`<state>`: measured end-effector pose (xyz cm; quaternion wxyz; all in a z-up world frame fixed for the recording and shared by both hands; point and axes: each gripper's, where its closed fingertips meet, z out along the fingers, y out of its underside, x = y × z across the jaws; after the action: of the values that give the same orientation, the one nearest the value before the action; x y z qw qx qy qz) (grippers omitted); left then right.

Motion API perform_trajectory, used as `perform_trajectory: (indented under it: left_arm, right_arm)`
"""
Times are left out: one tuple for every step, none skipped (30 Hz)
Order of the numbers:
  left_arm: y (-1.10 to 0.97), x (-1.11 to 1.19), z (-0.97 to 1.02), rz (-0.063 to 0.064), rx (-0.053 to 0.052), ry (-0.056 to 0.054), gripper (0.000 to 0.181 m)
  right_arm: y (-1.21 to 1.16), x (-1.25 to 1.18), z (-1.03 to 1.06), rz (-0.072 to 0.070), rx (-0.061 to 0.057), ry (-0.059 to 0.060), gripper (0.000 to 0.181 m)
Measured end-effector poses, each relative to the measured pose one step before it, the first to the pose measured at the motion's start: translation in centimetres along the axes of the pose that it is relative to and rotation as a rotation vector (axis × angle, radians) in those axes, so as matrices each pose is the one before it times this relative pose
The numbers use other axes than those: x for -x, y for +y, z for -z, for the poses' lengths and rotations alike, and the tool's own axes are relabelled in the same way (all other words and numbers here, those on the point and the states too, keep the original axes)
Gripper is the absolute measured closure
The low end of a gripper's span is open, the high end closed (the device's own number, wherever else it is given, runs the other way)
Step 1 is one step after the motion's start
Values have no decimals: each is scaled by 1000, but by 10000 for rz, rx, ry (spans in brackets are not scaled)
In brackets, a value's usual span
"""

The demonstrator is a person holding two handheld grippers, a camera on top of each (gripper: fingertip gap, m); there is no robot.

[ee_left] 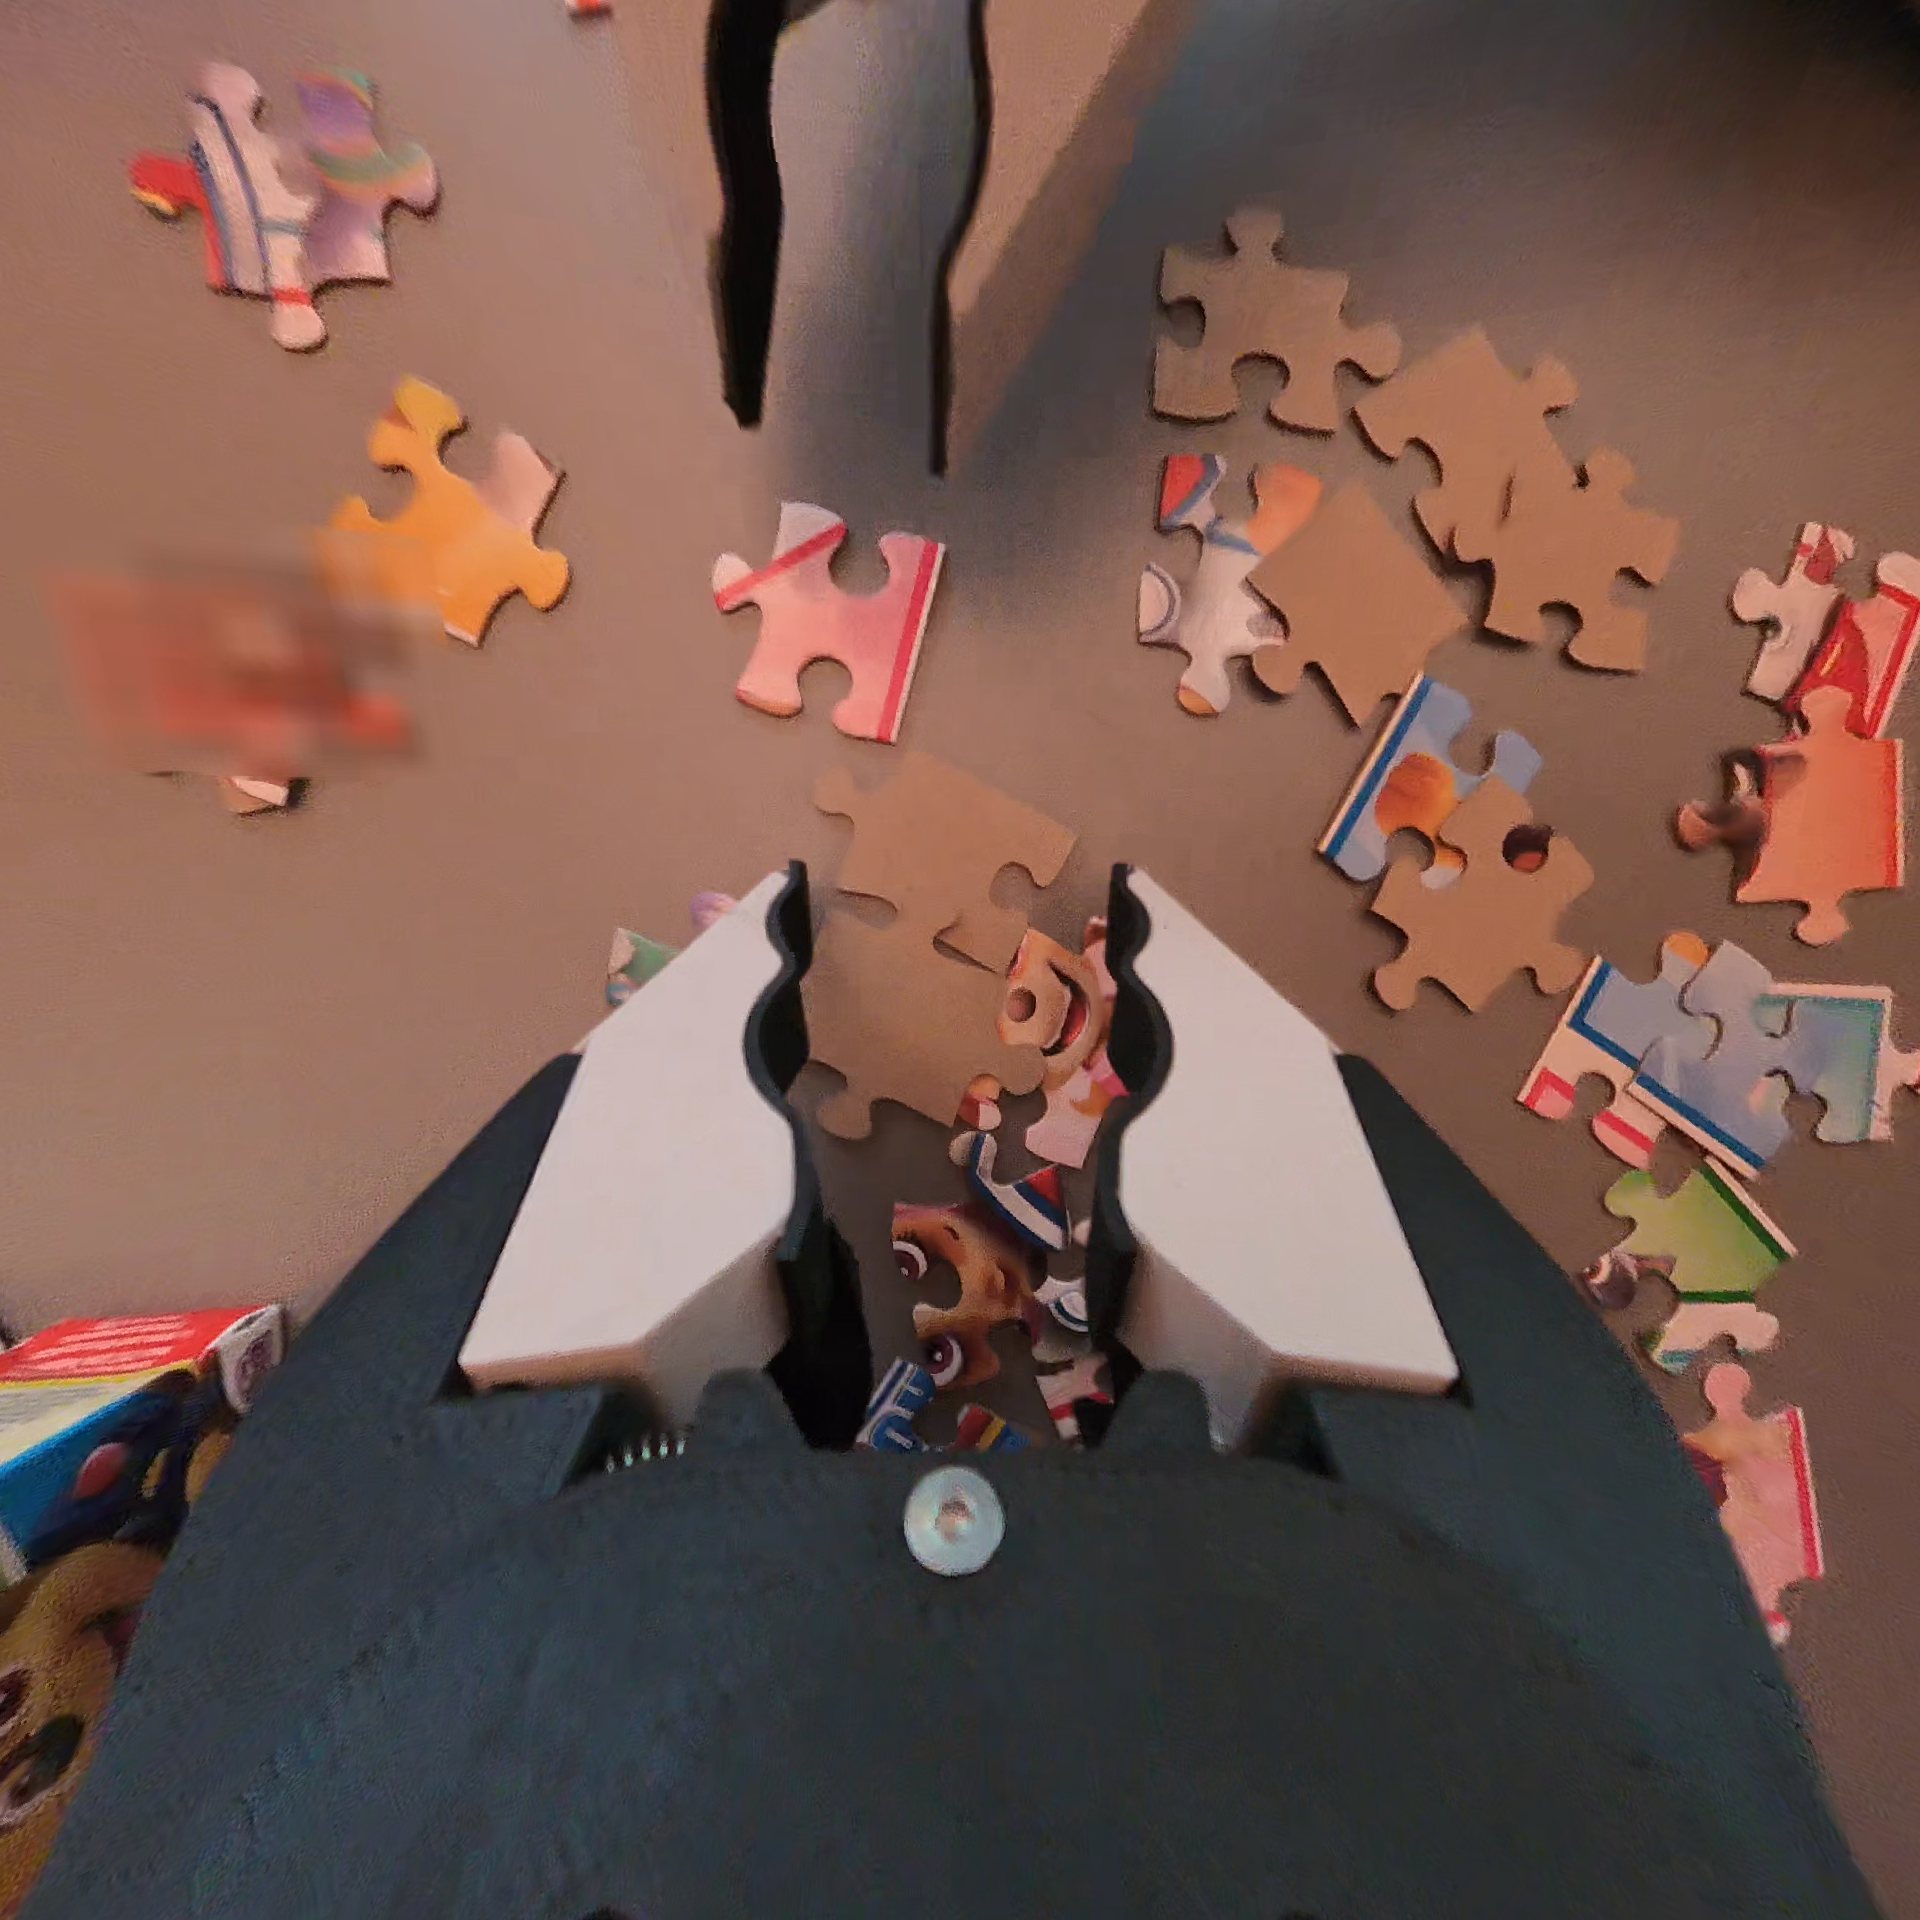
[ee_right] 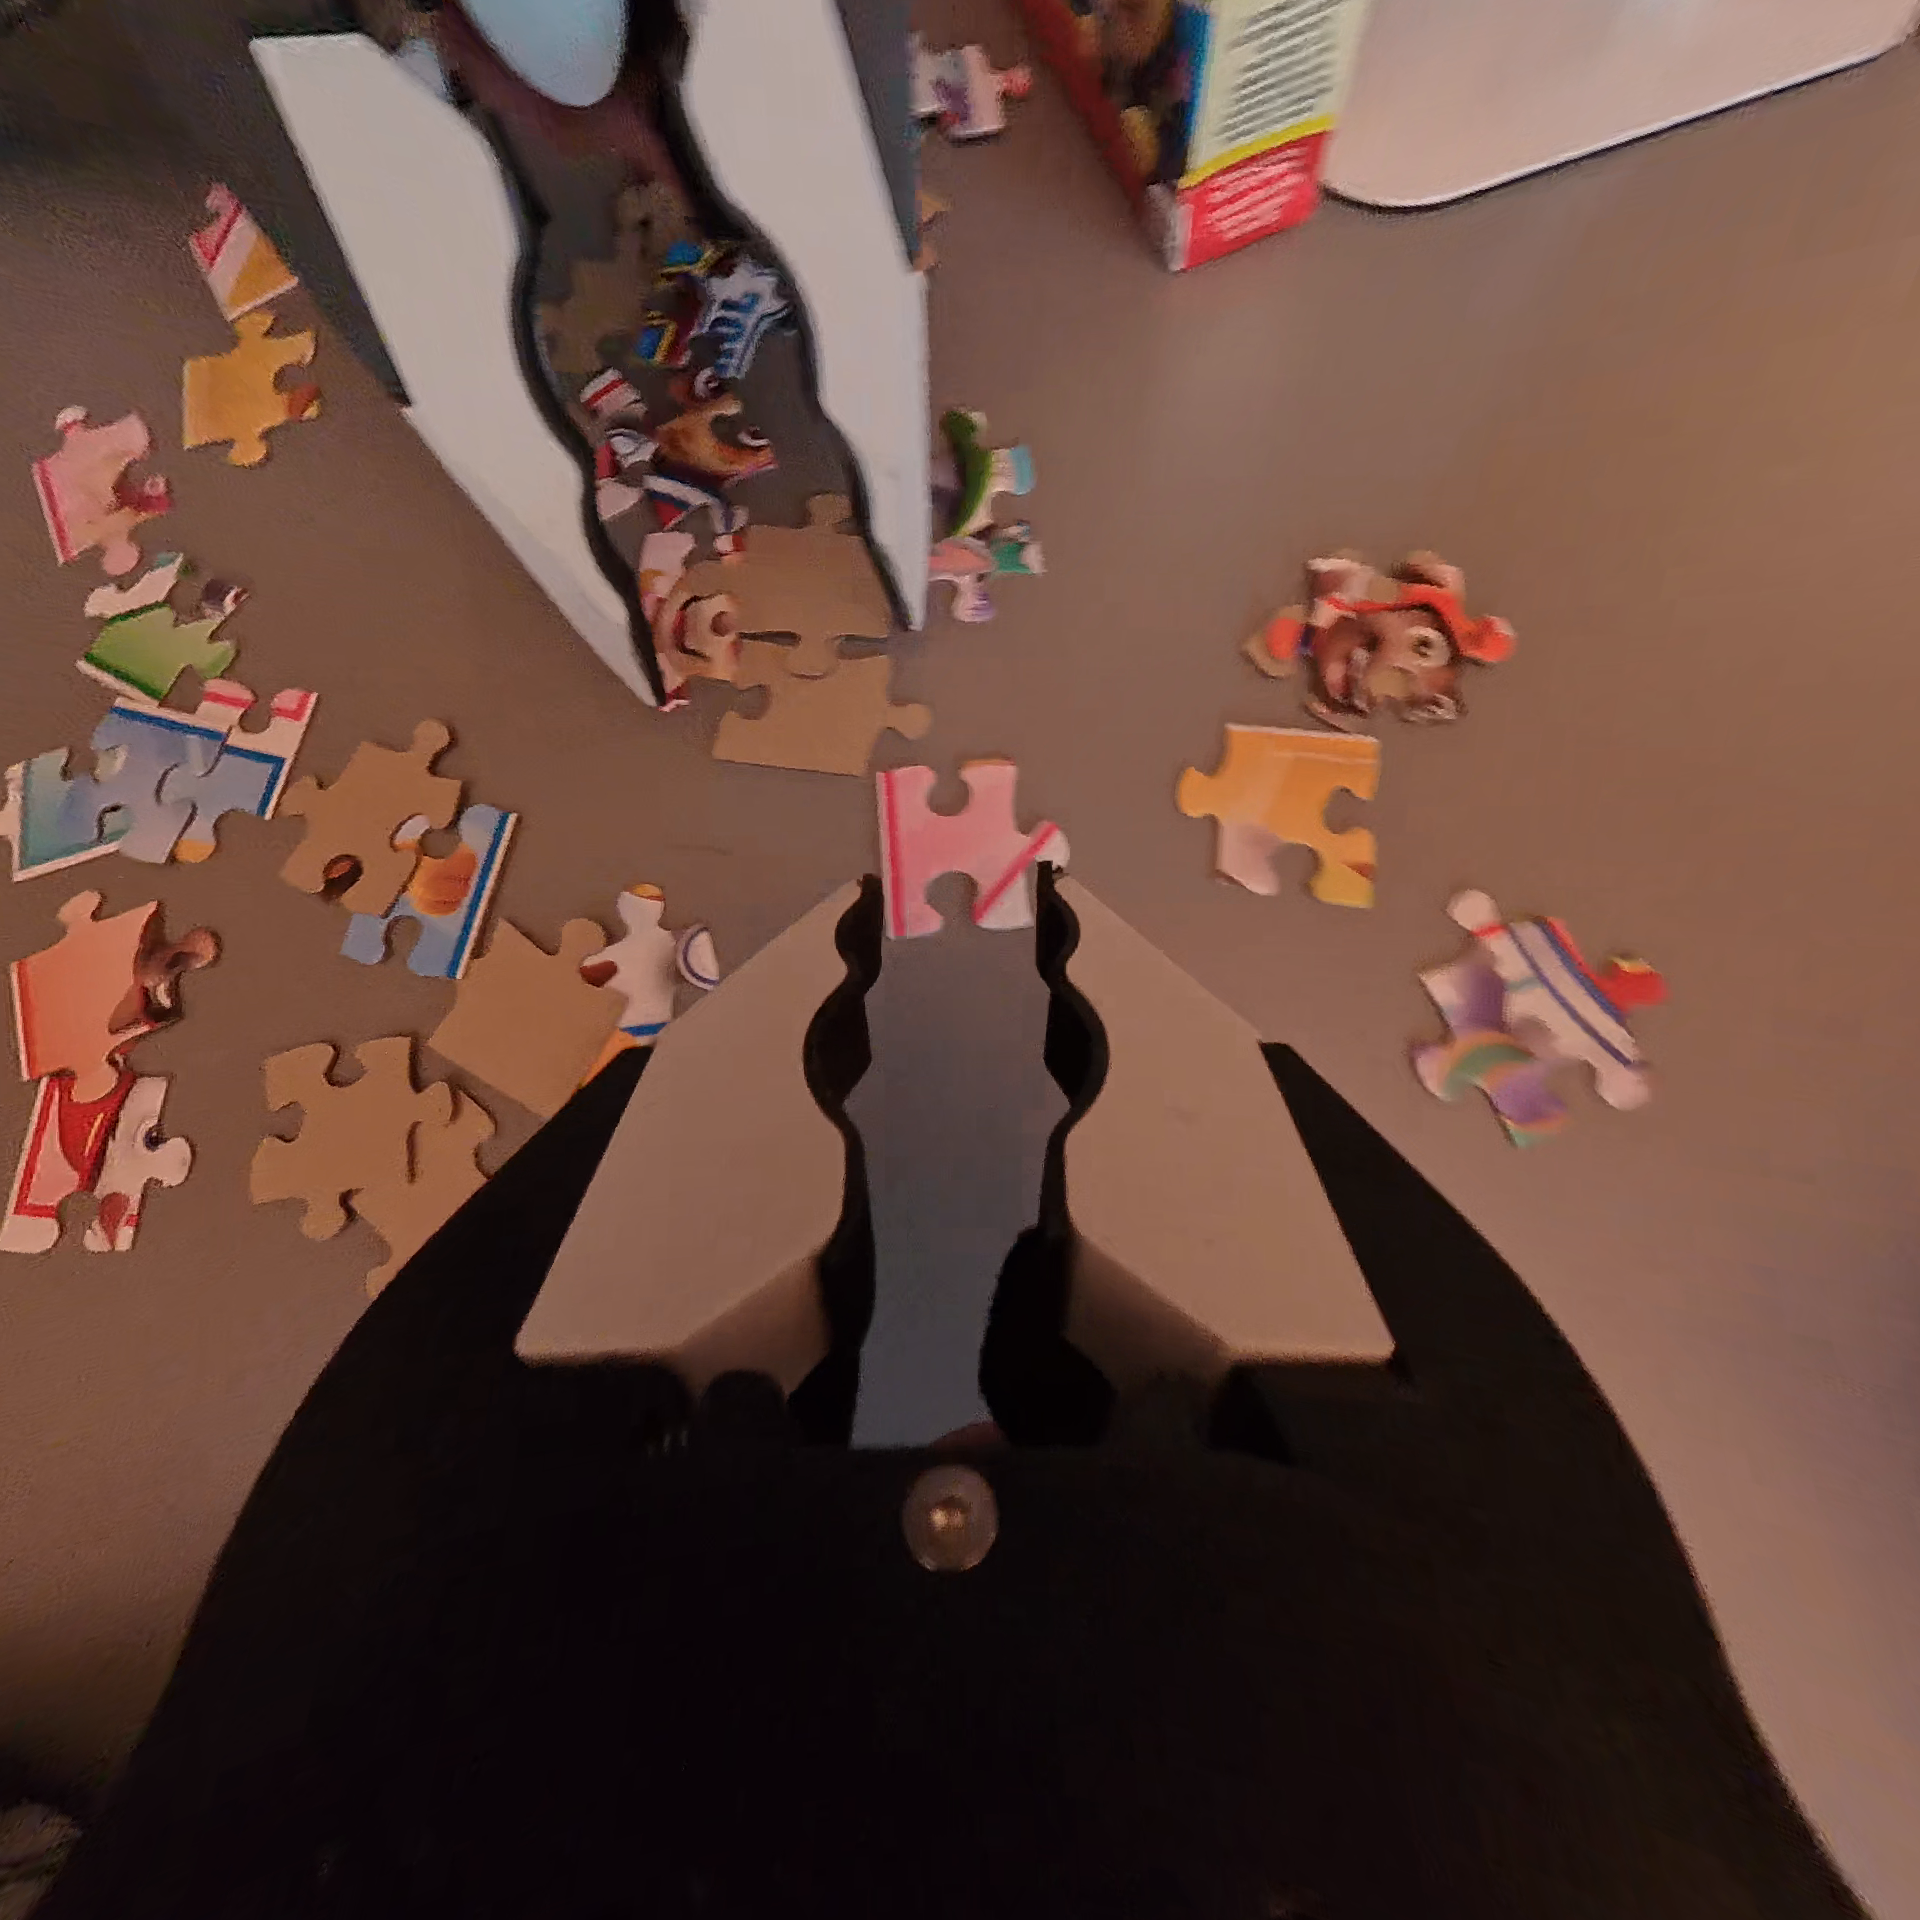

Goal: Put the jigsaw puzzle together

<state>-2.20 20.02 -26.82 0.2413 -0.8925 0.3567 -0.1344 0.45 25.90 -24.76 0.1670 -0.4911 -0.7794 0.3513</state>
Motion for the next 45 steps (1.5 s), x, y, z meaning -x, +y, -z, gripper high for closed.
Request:
perform_trajectory:
  left_arm:
    - [396, -113, -354, -24, 181, 132, 126]
    - [1, 116, -219, -70, -39, -83, 132]
    - [-43, 75, -120, 1, -18, -80, 139]
    - [-73, 26, -58, -54, -45, -97, 145]
    - [-21, 85, -55, -109, -11, -157, 152]
    - [-62, -4, -69, -43, -57, -96, 153]
    - [-52, -37, -35, -46, -67, -62, 153]
    - [9, -30, -12, -71, -40, -49, 153]
    - [39, -50, 36, -25, 2, 13, 152]
    - [59, 48, 42, 2, 42, -20, 153]
    - [50, 153, 56, -16, 68, -86, 153]
    - [33, 182, 69, -29, 64, -80, 153]
    - [-162, 210, 111, 71, -20, -27, 153]
    - [-386, 236, 150, 121, -95, 17, 153]
    - [-603, 171, 163, 82, -178, 59, 151]
    - [-664, 158, 111, 39, -179, 55, 148]
    - [-431, 98, -19, 14, -15, 88, 144]
    - [-331, 244, -120, 6, 43, 34, 139]
    - [-437, 391, -226, 26, -43, -20, 137]
    - [-347, 257, -368, 55, -4, 88, 135]
    - [-121, 67, -475, 38, 135, 161, 133]
    - [53, 129, -497, -31, 244, 45, 133]
    - [204, 243, -456, -100, 305, -84, 135]
    - [228, 234, -400, -84, 268, -124, 139]
    - [-365, 122, -144, -45, -145, -91, 151]
    - [-262, -93, -149, 107, -102, 43, 151]
    - [-224, -32, -120, 12, -104, -39, 152]
    - [-200, -73, -122, 29, -83, -39, 153]
    - [-235, -54, -129, 93, -95, -54, 156]
    - [-248, -37, -142, 51, -86, -83, 165]
    - [-296, -160, -179, -75, -124, -50, 179]
    - [-278, -174, -204, -82, -119, -61, 181]
    - [-186, -184, -129, -104, -70, -42, 181]
    - [-22, -104, -5, -41, 20, -17, 181]
    - [70, -62, 130, 44, 57, 44, 181]
    - [26, 64, 321, 92, -20, 20, 176]
    - [89, -33, 475, 81, -25, 103, 167]
    - [411, -327, 525, 34, 112, 312, 163]
    - [869, -443, 430, 49, 357, 407, 154]
    - [1094, -254, 276, -27, 476, 270, 140]
    - [819, 140, 210, -125, 267, -33, 132]
    - [347, 14, 252, -41, 16, 59, 127]
    - [182, -173, 97, -23, -5, 150, 124]
    - [53, -102, -15, -127, -19, 10, 124]
    - [16, 173, -69, -153, 21, -218, 129]
  right_arm:
    - [8, 508, -688, 117, 174, -170, 153]
    - [202, 330, -648, 71, 259, -105, 152]
    - [262, 173, -508, 73, 236, -36, 152]
    - [143, 85, -350, 39, 121, -29, 152]
    - [38, 56, -183, -29, 18, -60, 152]
    - [23, -82, -22, -59, -16, -3, 151]
    - [-4, -204, 139, -55, -55, 67, 151]
    - [-132, -227, 225, -65, -143, 77, 151]
    - [-212, -262, 216, -96, -166, 90, 151]
    - [-71, -179, 124, -75, -56, 63, 149]
    - [91, -65, -1, 12, 53, 40, 149]
    - [236, -152, -63, 46, 149, 114, 149]
    - [278, -314, 61, 31, 162, 189, 149]
    - [32, -557, 412, -76, -50, 260, 149]
    - [-228, -848, 857, -265, -311, 312, 149]
    - [-309, -1064, 1213, -366, -418, 355, 151]
    - [-285, -1209, 1459, -355, -459, 413, 152]
    - [-382, -1234, 1602, -333, -557, 405, 153]
    - [-578, -1205, 1651, -373, -664, 360, 155]
    - [-665, -1070, 1561, -396, -677, 277, 158]
    - [-613, -906, 1398, -307, -594, 227, 160]
    - [-483, -828, 1196, -205, -487, 252, 161]
    - [-324, -680, 941, -165, -353, 208, 163]
    - [-195, -496, 670, -143, -236, 126, 164]
    - [-111, -297, 422, -100, -149, 55, 164]
    - [-5, -128, 180, -52, -51, 1, 164]
    - [92, 41, -38, -1, 49, -41, 164]
    - [201, 242, -216, 65, 134, -101, 164]
    - [270, 404, -357, 122, 207, -136, 164]
    - [356, 446, -448, 141, 268, -135, 164]
    - [403, 477, -518, 138, 300, -157, 164]
    - [425, 500, -547, 132, 293, -175, 163]
    - [375, 516, -573, 123, 270, -199, 163]
    - [379, 698, -627, 118, 276, -302, 163]
    - [460, 805, -678, 139, 346, -349, 162]
    - [480, 752, -718, 204, 383, -275, 161]
    - [305, 827, -787, 247, 324, -294, 161]
    - [149, 1037, -879, 262, 280, -401, 161]
    - [135, 890, -946, 285, 309, -300, 161]
    - [136, 697, -955, 273, 330, -187, 158]
    - [66, 741, -964, 220, 295, -252, 157]
    - [45, 658, -931, 194, 274, -235, 155]
    - [139, 465, -847, 183, 294, -135, 154]
    - [192, 290, -709, 122, 268, -76, 154]
    - [124, 212, -551, 55, 174, -89, 155]
